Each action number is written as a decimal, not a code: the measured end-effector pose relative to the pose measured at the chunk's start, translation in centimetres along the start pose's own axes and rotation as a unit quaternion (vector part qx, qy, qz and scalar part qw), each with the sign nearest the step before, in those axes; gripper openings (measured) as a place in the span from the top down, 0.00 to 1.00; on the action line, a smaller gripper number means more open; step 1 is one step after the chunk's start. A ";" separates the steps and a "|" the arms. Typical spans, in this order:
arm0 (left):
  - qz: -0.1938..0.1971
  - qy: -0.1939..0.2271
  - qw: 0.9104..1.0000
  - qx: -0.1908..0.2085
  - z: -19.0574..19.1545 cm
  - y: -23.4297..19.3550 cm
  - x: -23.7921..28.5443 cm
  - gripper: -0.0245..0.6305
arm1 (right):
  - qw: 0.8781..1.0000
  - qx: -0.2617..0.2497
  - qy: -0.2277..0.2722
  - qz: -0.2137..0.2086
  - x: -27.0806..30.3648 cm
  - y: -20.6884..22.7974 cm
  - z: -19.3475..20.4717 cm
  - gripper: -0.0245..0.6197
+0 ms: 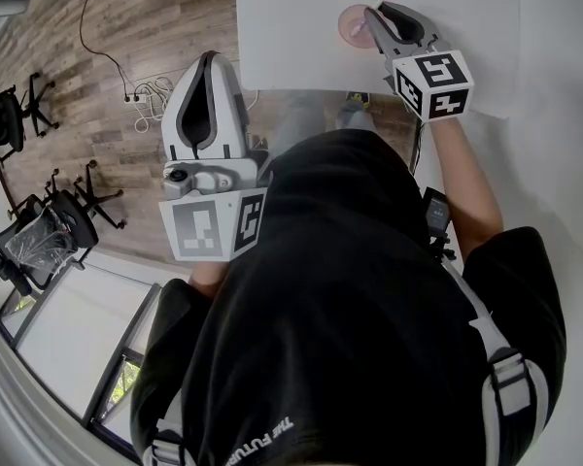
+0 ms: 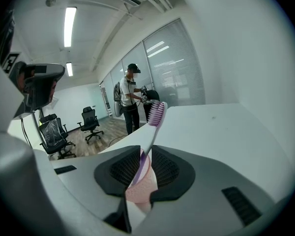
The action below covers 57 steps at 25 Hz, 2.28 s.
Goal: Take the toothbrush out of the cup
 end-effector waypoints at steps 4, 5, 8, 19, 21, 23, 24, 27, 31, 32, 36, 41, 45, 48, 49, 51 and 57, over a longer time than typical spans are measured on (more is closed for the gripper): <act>0.005 -0.004 1.000 0.005 -0.2 0.2 0.3 0.95 | 1.000 -0.003 0.001 -0.001 0.0 0.0 -0.1 0.84; 0.003 -0.004 1.000 0.004 -0.1 0.2 0.3 0.95 | 1.000 -0.003 0.002 -0.002 0.0 0.0 -0.1 0.84; 0.005 -0.007 1.000 0.006 -0.2 0.2 0.4 0.95 | 1.000 -0.006 0.004 -0.002 0.1 0.0 -0.2 0.84; 0.002 -0.006 1.000 0.001 -0.2 0.1 0.2 0.95 | 1.000 -0.016 0.016 -0.006 -0.3 -0.1 -1.0 0.87; 0.001 -0.004 1.000 -0.003 -0.1 -0.1 0.1 0.95 | 1.000 -0.020 0.018 -0.003 -0.4 -0.1 -1.2 0.87; 0.008 -0.007 1.000 0.004 -0.4 0.2 0.3 0.95 | 1.000 -0.024 0.019 -0.003 -0.4 -0.2 -1.3 0.88; 0.008 -0.008 1.000 0.005 -0.5 0.2 0.4 0.95 | 0.999 -0.024 0.020 -0.003 -0.4 -0.3 -1.3 0.88; 0.008 -0.006 1.000 0.005 -0.3 0.2 0.3 0.95 | 0.999 -0.027 0.021 -0.004 -0.4 -0.4 -1.3 0.89; 0.011 -0.003 1.000 0.005 -0.4 0.2 0.1 0.95 | 0.999 -0.031 0.021 -0.007 -0.6 -0.7 -1.4 0.89; 0.011 -0.003 1.000 0.005 -0.4 0.2 0.0 0.95 | 0.999 -0.031 0.021 -0.007 -0.7 -0.7 -1.5 0.89; 0.010 -0.001 1.000 0.003 -0.6 -0.3 -0.1 0.95 | 0.999 -0.033 0.025 -0.007 -0.6 -0.9 -2.2 0.89; 0.012 0.002 1.000 0.002 -0.1 -0.4 0.2 0.95 | 0.999 -0.033 0.034 -0.007 -0.8 -0.6 -2.7 0.89; 0.017 0.007 1.000 -0.001 0.0 -0.4 0.3 0.95 | 0.999 -0.039 0.038 -0.006 -1.2 -0.8 -3.4 0.89; 0.022 0.011 1.000 -0.003 0.2 -0.5 0.3 0.95 | 0.998 -0.040 0.041 -0.006 -1.2 -1.0 -3.8 0.89; 0.023 0.011 1.000 -0.004 0.3 -0.6 0.4 0.95 | 0.998 -0.038 0.043 -0.007 -1.2 -1.0 -4.0 0.89; 0.024 0.013 1.000 -0.006 0.5 -0.7 0.3 0.95 | 0.998 -0.034 0.047 -0.008 -1.3 -1.1 -4.3 0.89; 0.031 0.020 0.999 -0.021 1.2 -0.8 0.2 0.95 | 0.997 -0.047 0.056 -0.008 -2.1 -1.4 -5.7 0.89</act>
Point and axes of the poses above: the fingertips, and each gripper's own axes: x forward along the fingers, y to its right, z out of its underside, the point moved 3 cm from there along -x, backward along the fingers, and after that the axes turned 9 degrees about -x, right-handed, at the moved point
